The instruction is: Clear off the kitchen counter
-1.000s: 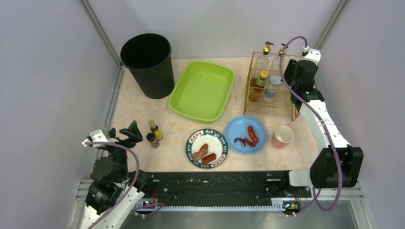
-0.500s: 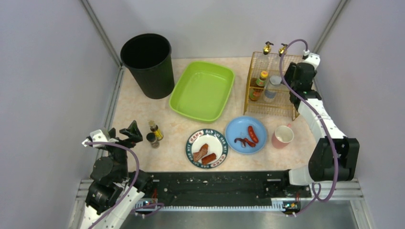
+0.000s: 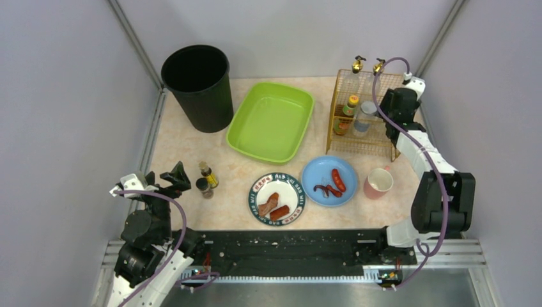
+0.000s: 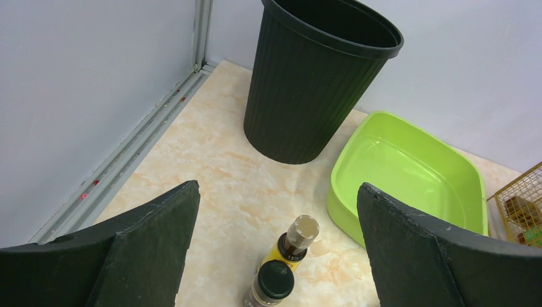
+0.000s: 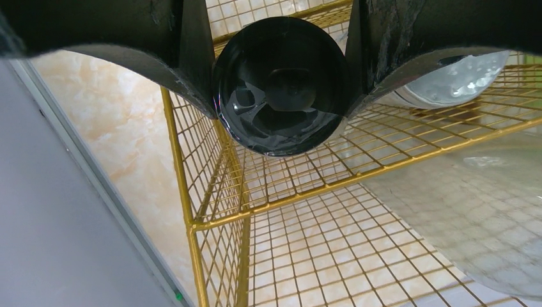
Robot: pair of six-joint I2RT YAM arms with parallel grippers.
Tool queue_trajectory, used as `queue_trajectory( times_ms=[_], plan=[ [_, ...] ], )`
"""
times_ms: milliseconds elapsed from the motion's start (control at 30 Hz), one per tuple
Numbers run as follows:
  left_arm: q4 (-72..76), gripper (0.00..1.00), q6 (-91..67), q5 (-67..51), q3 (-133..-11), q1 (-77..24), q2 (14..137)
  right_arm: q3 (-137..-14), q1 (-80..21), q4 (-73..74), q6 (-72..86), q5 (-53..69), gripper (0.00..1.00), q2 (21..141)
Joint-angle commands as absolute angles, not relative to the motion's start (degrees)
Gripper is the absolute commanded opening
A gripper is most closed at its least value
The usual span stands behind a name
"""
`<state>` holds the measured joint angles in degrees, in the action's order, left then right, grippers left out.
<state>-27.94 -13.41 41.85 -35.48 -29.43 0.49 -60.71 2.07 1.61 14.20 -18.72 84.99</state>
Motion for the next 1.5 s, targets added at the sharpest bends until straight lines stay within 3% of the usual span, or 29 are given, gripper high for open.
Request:
queue_trajectory(
  times_ms=[0, 267, 400, 467, 733, 900, 1233, 1467],
  plan=[
    [-26.6, 0.97, -13.5, 41.7, -36.9, -29.6, -6.5, -60.7, 2.6, -2.5, 15.6, -18.1, 0.0, 86.5],
    [-26.7, 0.97, -13.5, 41.8, -36.9, -29.6, -6.5, -60.4, 2.6, -3.0, 15.8, -19.3, 0.0, 89.4],
    [-26.6, 0.97, -13.5, 41.9, -36.9, -29.6, -6.5, -60.6, 2.6, -3.1, 15.9, -19.7, 0.42, 89.6],
    [-26.7, 0.97, -13.5, 42.0, -36.9, -29.6, -6.5, -60.8, 2.6, -2.8, 15.9, -19.6, 0.55, 89.0],
    [-26.7, 0.97, -13.5, 41.9, -36.8, -29.6, -6.5, -61.9, 2.7, -1.9, 15.5, -19.0, 0.66, 86.2],
    [-26.7, 0.97, -13.5, 42.0, -36.7, -29.6, -6.5, -62.2, 2.6, -1.5, 15.3, -18.8, 0.8, 84.9],
    [-26.3, 0.97, -13.4, 41.8, -36.5, -29.6, -6.5, -61.9, 1.8, -1.0, 15.0, -20.0, 0.82, 77.8],
    [-26.2, 0.97, -13.3, 41.8, -36.4, -29.6, -6.5, -62.4, -4.5, -0.5, 12.6, -20.4, 0.81, 68.8]
  ],
)
